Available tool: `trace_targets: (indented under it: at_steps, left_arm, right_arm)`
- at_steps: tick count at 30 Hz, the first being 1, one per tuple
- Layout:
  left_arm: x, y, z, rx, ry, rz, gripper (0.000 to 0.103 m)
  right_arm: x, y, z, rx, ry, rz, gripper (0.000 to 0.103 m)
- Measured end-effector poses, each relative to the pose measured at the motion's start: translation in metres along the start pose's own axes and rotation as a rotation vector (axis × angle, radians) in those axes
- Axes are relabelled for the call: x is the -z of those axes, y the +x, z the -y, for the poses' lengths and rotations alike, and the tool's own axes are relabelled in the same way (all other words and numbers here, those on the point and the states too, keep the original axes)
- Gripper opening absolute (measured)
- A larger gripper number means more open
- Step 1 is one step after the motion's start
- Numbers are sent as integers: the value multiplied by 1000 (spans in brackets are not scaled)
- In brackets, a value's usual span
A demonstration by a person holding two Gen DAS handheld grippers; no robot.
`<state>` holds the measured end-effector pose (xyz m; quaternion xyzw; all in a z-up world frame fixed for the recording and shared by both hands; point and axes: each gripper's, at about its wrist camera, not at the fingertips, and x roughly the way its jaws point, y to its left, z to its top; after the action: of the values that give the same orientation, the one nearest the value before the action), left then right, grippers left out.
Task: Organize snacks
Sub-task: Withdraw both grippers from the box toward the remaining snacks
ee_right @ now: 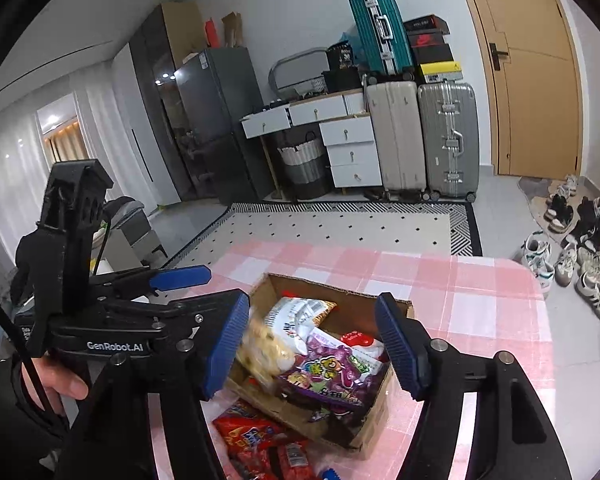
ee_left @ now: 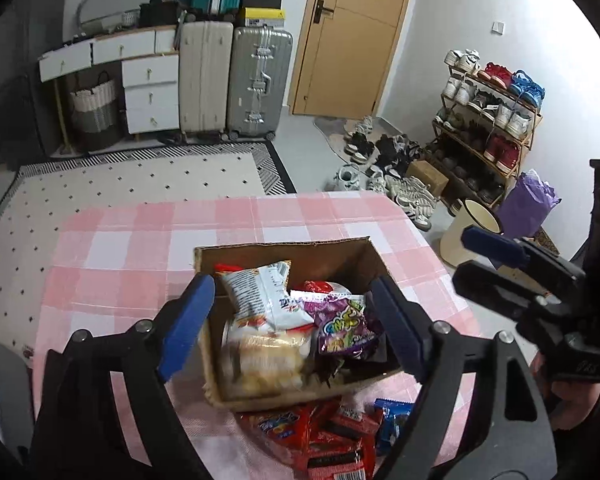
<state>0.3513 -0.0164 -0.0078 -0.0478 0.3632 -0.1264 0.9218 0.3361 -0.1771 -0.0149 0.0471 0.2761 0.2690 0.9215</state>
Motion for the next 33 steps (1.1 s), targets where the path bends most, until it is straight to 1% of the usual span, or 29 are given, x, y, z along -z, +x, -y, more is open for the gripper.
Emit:
trace_targets:
  at_steps: [2,3,6,7,8,11,12,13,17,19,21,22,25,29,31,33]
  left_arm:
    - [5,-15,6,-4,16,13,80]
    - [6,-23,10,-13,25,17,80]
    - [15,-47,22,-60,58,36,81]
    - [18,-57,25,-99,57,56,81]
    - [21,-68,27,-114,55,79,82]
    - [28,-94,32,-124,54,122,85]
    - [31,-102,35,-135,55,132,86]
    - [34,-111,36,-139,54,144,87]
    - [47,-138,41,-147,43,164,89]
    - [55,-153,45,-135,30,181,90]
    - [64,-169,50,-135,25,206,97]
    - [70,-178,53,-136,23,225,103]
    - [86,-197,58,-124,18,273,103]
    - [109,-210,63,-134,22,313,103]
    - [121,-213,64,-133,32,320,103]
    - [133,-209,63,-132,23,318,103]
  right_arm:
    - [0,-12,-6,3,-9,20,68]
    - [0,-20,-8,4,-13,30,71]
    - [2,-41,-18,5,-16,58,76]
    - [2,-46,-20,2,-15,66,76]
    - [3,-53,-22,1,-17,71,77]
    - [7,-70,-32,-2,-27,89,79]
    - [10,-79,-35,0,-32,100,84]
    - [13,-84,-39,0,-35,108,88]
    - [28,-108,-53,-24,-52,138,94]
    - [38,-120,-59,-26,-65,157,95]
    - [48,-134,-65,-22,-79,178,97]
    - [52,-139,-68,-19,-83,188,100]
    - [69,-155,-76,-11,-78,228,102]
    - [92,-163,-85,9,-85,226,103]
    - [105,-164,-89,35,-103,221,103]
    - [119,-164,-92,45,-95,230,103]
